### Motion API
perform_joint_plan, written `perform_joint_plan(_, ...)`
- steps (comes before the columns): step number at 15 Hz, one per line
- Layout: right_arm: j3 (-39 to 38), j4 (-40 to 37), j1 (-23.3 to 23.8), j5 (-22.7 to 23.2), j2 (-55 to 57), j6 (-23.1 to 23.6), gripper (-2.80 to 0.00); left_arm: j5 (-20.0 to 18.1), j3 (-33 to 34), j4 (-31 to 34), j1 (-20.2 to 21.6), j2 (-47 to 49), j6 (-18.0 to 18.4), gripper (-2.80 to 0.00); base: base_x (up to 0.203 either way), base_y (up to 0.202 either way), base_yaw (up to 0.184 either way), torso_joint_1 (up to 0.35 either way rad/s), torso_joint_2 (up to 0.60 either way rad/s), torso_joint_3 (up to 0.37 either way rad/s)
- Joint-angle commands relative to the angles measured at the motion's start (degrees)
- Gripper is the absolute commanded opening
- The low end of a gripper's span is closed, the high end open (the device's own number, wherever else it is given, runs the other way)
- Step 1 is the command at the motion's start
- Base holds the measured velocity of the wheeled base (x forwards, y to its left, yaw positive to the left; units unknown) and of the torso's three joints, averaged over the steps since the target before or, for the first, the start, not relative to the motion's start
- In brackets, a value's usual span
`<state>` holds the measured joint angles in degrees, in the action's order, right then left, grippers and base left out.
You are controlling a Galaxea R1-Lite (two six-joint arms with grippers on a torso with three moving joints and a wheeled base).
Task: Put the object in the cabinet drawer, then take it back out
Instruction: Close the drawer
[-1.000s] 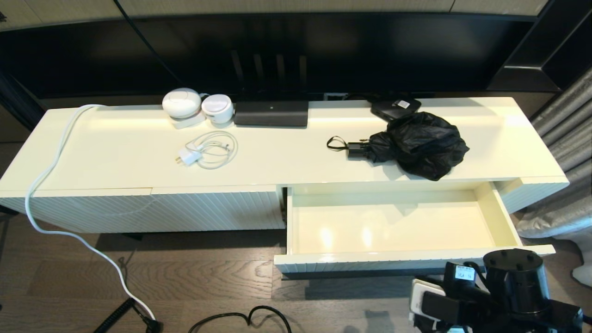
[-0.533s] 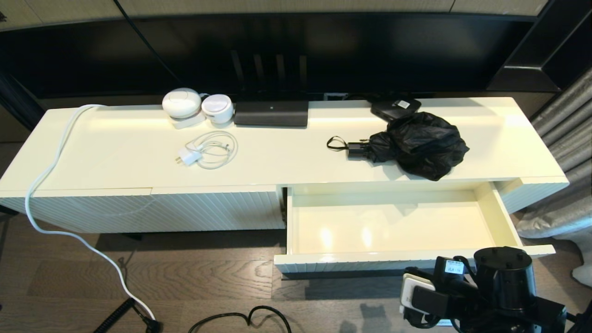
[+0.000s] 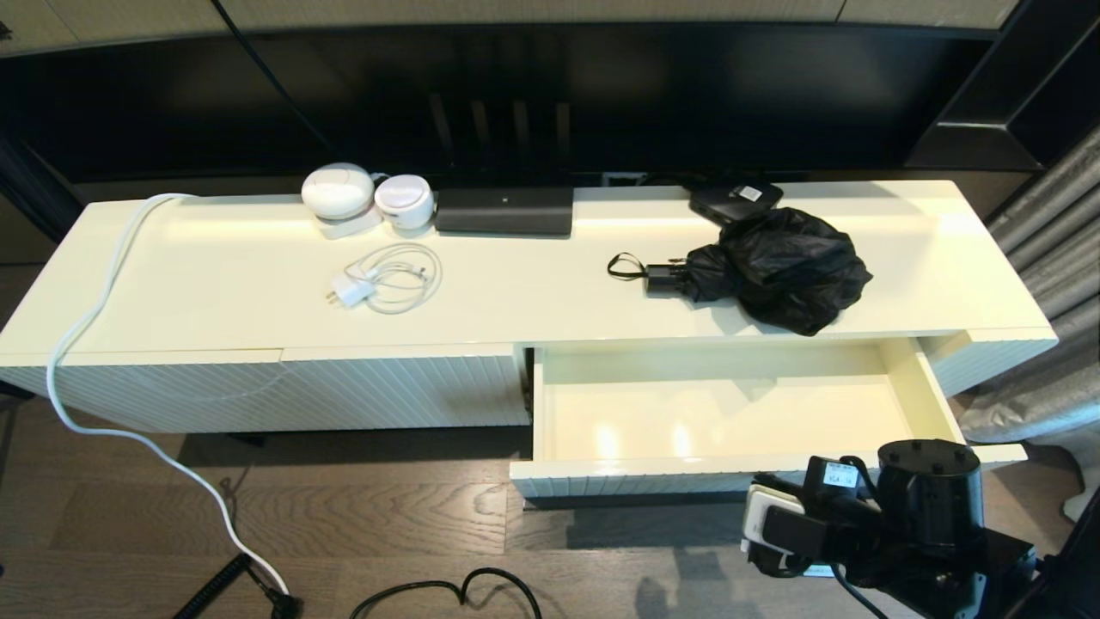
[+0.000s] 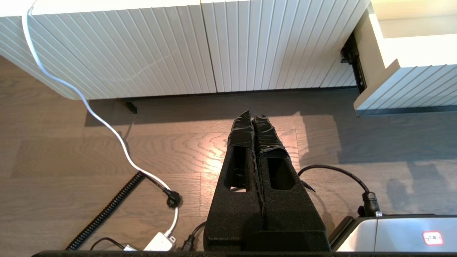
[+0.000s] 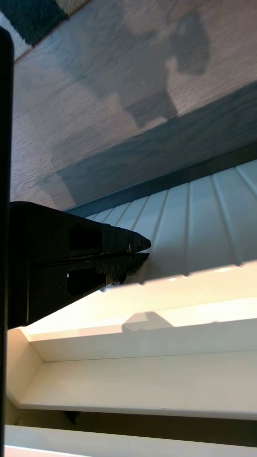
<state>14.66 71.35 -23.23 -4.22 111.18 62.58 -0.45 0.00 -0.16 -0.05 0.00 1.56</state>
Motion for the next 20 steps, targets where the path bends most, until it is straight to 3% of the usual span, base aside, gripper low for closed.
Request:
perform_joint_plan(1,0.8,0.4,0.7,0.8,0.5,0.6,-2.8,0.0,0.1,0.0,0.0,0.1,0.0,-2.8,0.0,0.0,0.0,0.0,0.0,0.0)
perform_joint_plan(12,7.3,1.1,5.3,5.4,2.2,5.3,-2.8,0.0,0.1,0.0,0.0,0.1,0.0,-2.8,0.0,0.0,0.0,0.0,0.0,0.0)
perform_joint_plan(20,14.3,1.0,7.1,8.3,6.3,5.4,-2.8,0.0,0.1,0.0,0.0,0.1,0.0,-2.8,0.0,0.0,0.0,0.0,0.0,0.0)
